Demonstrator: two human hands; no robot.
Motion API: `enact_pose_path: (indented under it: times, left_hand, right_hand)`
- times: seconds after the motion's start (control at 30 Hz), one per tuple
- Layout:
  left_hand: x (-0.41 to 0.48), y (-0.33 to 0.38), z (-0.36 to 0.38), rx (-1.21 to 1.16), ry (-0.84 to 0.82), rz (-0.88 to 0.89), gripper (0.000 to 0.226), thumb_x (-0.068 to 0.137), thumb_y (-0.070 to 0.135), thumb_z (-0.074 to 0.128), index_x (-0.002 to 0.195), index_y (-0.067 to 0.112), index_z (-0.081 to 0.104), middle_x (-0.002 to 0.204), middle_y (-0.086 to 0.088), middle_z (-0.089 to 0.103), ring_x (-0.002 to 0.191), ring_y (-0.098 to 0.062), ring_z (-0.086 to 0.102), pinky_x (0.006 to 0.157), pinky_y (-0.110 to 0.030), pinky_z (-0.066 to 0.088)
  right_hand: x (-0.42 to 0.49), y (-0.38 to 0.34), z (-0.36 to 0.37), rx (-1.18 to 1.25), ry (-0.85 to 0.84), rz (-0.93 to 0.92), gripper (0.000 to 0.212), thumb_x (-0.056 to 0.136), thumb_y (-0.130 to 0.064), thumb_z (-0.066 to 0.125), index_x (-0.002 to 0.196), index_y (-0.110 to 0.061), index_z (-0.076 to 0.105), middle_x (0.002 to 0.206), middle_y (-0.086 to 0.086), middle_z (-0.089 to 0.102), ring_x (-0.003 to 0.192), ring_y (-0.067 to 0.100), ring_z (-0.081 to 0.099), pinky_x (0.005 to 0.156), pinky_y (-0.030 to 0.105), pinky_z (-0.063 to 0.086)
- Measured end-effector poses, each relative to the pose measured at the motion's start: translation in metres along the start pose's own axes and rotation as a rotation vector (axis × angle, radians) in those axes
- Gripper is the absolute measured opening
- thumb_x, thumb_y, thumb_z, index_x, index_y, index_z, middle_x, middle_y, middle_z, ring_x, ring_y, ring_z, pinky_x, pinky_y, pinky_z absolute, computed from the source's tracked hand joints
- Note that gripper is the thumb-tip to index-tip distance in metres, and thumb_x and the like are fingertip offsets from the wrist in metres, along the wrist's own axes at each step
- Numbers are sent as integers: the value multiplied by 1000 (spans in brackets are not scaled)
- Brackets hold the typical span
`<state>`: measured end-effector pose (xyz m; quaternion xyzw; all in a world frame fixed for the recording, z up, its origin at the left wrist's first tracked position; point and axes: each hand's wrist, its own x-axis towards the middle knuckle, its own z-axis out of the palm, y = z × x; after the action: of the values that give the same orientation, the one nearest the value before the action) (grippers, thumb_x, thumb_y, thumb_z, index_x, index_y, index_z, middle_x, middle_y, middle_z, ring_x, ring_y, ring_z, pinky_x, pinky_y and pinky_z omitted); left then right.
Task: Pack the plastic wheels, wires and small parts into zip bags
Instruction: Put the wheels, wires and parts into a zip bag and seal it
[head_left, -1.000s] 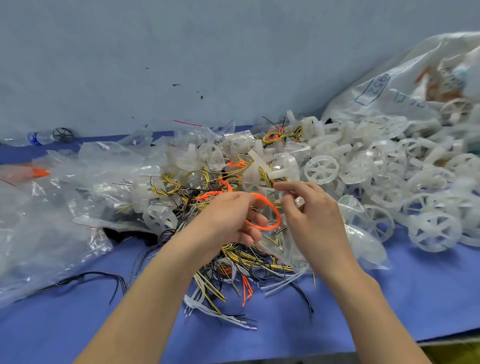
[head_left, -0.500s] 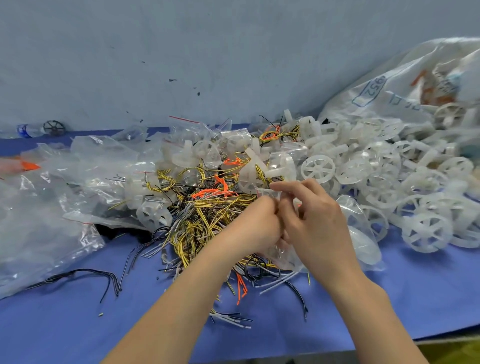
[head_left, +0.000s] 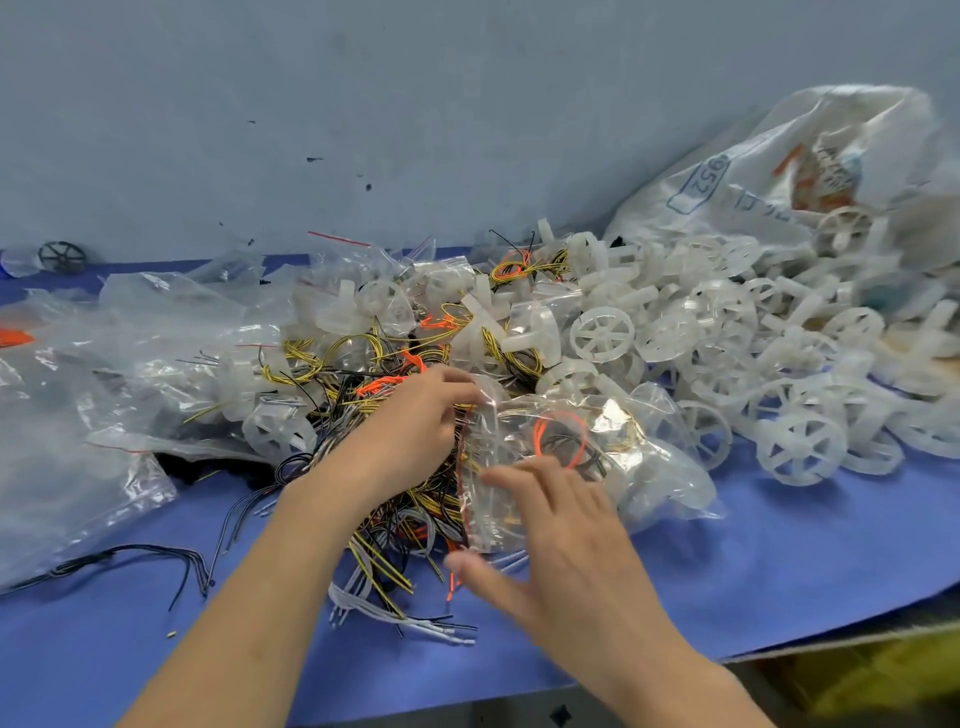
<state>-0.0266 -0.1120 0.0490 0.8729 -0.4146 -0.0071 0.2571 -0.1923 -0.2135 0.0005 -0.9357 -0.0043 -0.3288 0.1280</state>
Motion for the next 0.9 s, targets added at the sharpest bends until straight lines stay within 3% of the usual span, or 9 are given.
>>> enact_pose_path:
  times: [0.17,0.3,0.33,0.43,0.57,0.63,0.73,0.8,0.9]
  left_hand:
    - [1,-3,8,-14,10,37,39,93,-6,38,109,17,65,109,5,57,106,-20,51,89,-32,41]
    - [5,-8,10,-1,50,86,37,94,-4,42,113,20,64,99,14,51,99,-14,47,87,-33,41]
    - [6,-10,11,13,73,99,34,96,0,45,115,21,64,98,16,51,98,-12,46,88,-33,41]
    - [8,-17,10,21,164,82,24,99,18,51,117,26,65,105,12,58,103,-12,50,92,-38,45]
    - [8,-9,-9,-109,263,59,16,98,23,55,108,23,68,122,3,55,117,-15,52,102,-42,44]
    - [7,5,-33,-196,366,111,13,99,23,54,105,25,65,131,4,53,122,-13,51,104,-35,44]
    - [-5,33,-80,-240,595,245,6,98,37,53,100,39,59,110,20,63,102,6,58,79,-4,43]
    - [-16,44,-101,-197,703,285,4,96,43,55,99,43,58,94,20,65,85,8,59,67,-4,41]
    - [-29,40,-104,-155,637,211,5,95,30,61,94,34,61,82,20,66,75,7,57,66,-11,41]
  right_hand:
    - [-7,5,17,-171,14,-28,59,73,-46,77,121,-24,49,108,-2,60,90,21,62,76,33,51]
    - [-5,8,18,-226,150,-36,9,89,-28,61,97,-26,64,88,-6,59,77,21,57,71,34,44]
    - [-3,8,17,-197,180,-12,9,94,-29,56,92,-25,64,85,-6,58,75,20,55,70,34,43]
    - [7,10,8,27,273,122,15,97,-31,54,90,-24,65,85,-8,60,77,19,55,71,36,43]
    - [46,14,-25,361,485,324,7,93,-22,65,90,-28,67,90,-8,65,83,14,59,74,36,46]
    - [71,17,-49,529,621,392,9,92,-27,68,88,-35,67,90,-10,69,81,9,61,74,30,47]
    - [101,22,-81,721,809,387,8,89,-29,70,85,-36,69,77,-19,69,66,-3,55,68,15,42]
    - [115,22,-90,845,827,364,7,89,-22,71,88,-29,72,71,-21,67,64,-5,52,67,11,42]
    - [125,16,-77,968,696,405,5,91,-12,69,93,-15,73,67,-20,66,65,-6,53,69,12,43]
